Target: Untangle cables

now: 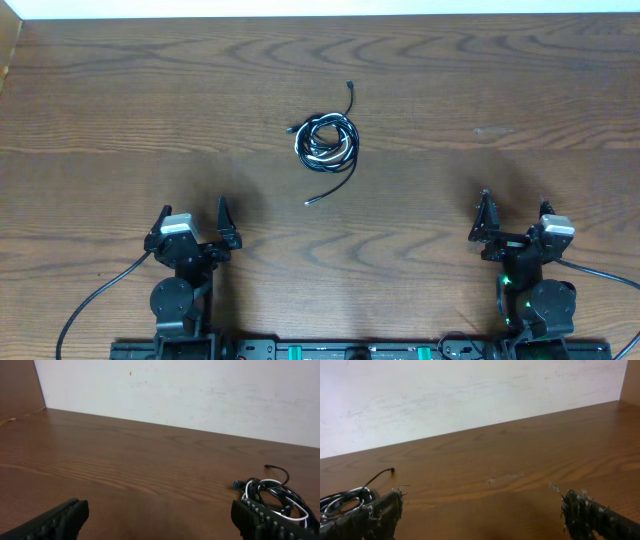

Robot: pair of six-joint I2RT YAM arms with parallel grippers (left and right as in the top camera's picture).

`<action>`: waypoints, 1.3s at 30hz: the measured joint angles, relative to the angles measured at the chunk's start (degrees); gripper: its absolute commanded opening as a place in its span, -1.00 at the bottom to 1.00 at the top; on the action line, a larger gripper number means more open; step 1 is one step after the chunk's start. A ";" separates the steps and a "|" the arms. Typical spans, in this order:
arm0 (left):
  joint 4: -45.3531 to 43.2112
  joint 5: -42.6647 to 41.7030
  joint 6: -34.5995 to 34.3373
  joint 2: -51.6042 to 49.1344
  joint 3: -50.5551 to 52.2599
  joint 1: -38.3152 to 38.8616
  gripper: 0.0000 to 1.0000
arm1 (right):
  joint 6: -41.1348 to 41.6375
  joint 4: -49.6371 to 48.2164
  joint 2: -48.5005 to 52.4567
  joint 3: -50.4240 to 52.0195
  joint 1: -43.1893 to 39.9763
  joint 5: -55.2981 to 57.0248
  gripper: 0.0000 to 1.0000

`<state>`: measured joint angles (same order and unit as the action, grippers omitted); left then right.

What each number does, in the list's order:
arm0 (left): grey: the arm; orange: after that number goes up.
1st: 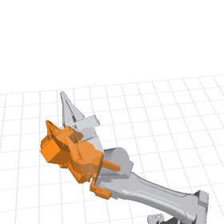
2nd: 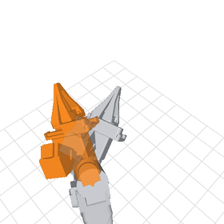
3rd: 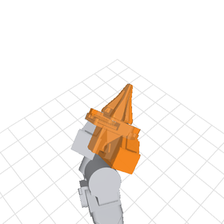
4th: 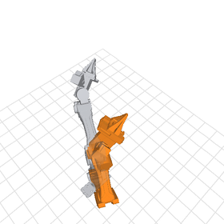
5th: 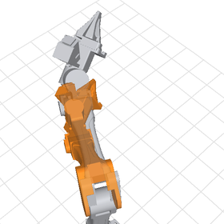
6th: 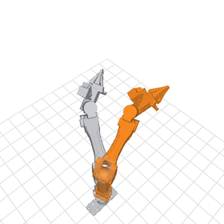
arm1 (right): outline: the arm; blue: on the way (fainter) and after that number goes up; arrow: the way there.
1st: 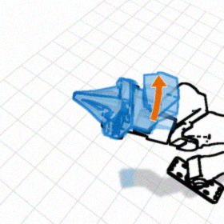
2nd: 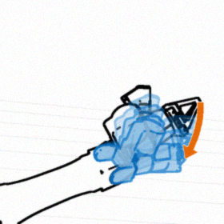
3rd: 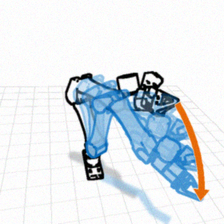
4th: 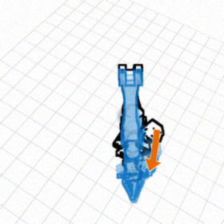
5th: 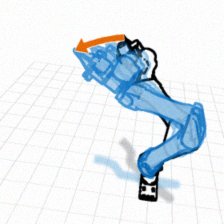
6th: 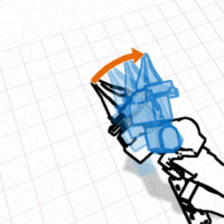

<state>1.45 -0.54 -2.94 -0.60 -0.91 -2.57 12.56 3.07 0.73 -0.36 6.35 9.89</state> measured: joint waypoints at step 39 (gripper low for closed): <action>0.00 0.02 0.00 0.00 0.00 0.00 0.93 | 0.04 -0.94 0.00 0.00 0.00 -0.92 0.97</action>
<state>1.45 -0.51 -2.94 -0.60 -0.91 -2.57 12.60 2.13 0.73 -0.36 6.35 8.97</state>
